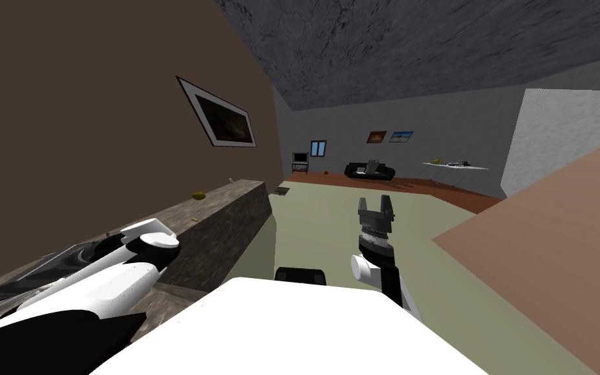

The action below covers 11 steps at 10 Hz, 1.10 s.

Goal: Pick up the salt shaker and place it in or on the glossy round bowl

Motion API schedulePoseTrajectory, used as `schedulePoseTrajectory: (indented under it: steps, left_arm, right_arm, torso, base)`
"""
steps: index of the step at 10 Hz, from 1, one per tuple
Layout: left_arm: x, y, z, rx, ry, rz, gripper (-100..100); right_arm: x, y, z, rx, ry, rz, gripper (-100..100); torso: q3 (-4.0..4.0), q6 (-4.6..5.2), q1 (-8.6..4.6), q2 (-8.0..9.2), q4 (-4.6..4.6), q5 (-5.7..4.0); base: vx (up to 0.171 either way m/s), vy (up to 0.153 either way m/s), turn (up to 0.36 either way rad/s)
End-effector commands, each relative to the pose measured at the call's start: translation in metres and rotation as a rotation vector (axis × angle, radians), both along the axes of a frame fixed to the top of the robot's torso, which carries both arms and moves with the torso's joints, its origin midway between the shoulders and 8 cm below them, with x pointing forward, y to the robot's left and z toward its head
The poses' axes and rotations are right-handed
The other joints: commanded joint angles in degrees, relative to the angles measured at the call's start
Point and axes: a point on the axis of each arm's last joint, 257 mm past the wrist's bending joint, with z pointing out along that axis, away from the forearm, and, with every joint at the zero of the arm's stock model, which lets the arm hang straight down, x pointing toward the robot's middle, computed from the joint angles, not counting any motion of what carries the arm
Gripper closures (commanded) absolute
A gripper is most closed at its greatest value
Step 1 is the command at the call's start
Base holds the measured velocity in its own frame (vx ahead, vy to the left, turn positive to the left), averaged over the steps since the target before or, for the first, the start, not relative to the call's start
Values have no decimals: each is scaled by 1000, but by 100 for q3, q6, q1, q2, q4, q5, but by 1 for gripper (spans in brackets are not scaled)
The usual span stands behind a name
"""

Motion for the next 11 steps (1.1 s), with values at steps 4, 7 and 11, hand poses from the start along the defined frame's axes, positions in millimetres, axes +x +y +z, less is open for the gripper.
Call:
schedulePoseTrajectory:
  steps: [4, 7, 11]
  left_arm:
    - [2, 8, 27, 14, -11, 5, -100]
    - [2, 8, 26, 12, -8, 5, 0]
    - [2, 8, 26, 12, -8, 5, 0]
  right_arm:
    - [0, 0, 0, 0, 0, 0, 0]
    - [0, 0, 0, 0, 0, 0, 0]
    - [0, 0, 0, 0, 0, 0, 0]
  torso:
    - [2, 1, -9, 5, 1, -2]
    - [1, 0, 0, 2, 0, 1]
    - [-2, 0, 4, -3, -1, 2]
  base:
    - [-16, -21, -18]
    - [-8, -9, -2]
    - [0, 0, 0]
